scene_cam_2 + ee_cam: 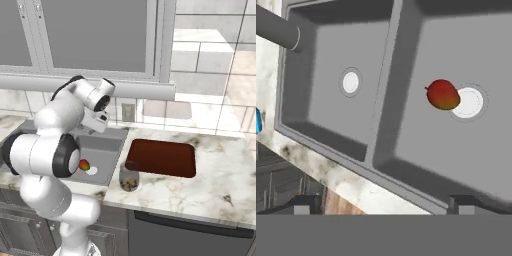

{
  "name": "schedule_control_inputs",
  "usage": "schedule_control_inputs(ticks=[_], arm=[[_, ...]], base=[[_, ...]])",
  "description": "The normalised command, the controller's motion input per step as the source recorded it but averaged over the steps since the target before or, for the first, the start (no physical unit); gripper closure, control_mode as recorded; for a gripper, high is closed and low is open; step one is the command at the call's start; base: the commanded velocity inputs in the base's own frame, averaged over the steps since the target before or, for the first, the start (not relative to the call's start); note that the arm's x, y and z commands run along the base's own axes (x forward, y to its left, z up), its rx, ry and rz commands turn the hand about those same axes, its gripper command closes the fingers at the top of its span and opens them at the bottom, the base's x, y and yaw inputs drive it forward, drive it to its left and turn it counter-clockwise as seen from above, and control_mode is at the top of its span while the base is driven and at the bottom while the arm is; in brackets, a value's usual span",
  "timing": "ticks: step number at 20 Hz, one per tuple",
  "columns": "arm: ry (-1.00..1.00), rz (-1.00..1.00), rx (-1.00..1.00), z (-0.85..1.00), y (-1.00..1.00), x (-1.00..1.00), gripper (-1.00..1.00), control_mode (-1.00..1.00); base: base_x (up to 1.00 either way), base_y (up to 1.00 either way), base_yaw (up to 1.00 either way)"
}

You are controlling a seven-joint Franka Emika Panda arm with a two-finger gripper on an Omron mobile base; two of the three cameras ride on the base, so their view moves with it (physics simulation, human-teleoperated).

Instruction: Pick up all produce items and place them in the sink. Turn on the sink faucet to wash them. Then turn the sink off and put them in the tray.

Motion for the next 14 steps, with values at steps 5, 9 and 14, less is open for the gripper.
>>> schedule_control_inputs(ticks=[5, 9, 14], arm=[[0.00, -0.79, 0.11, -0.04, 0.39, 0.13, -1.00, -1.00], [0.14, -0.60, 0.13, 0.00, 0.34, 0.41, -1.00, -1.00], [0.38, -0.47, 0.21, 0.01, 0.03, 0.29, -1.00, -1.00]], base=[[0.00, 0.00, 0.00], [0.00, 0.00, 0.00], [0.00, 0.00, 0.00]])
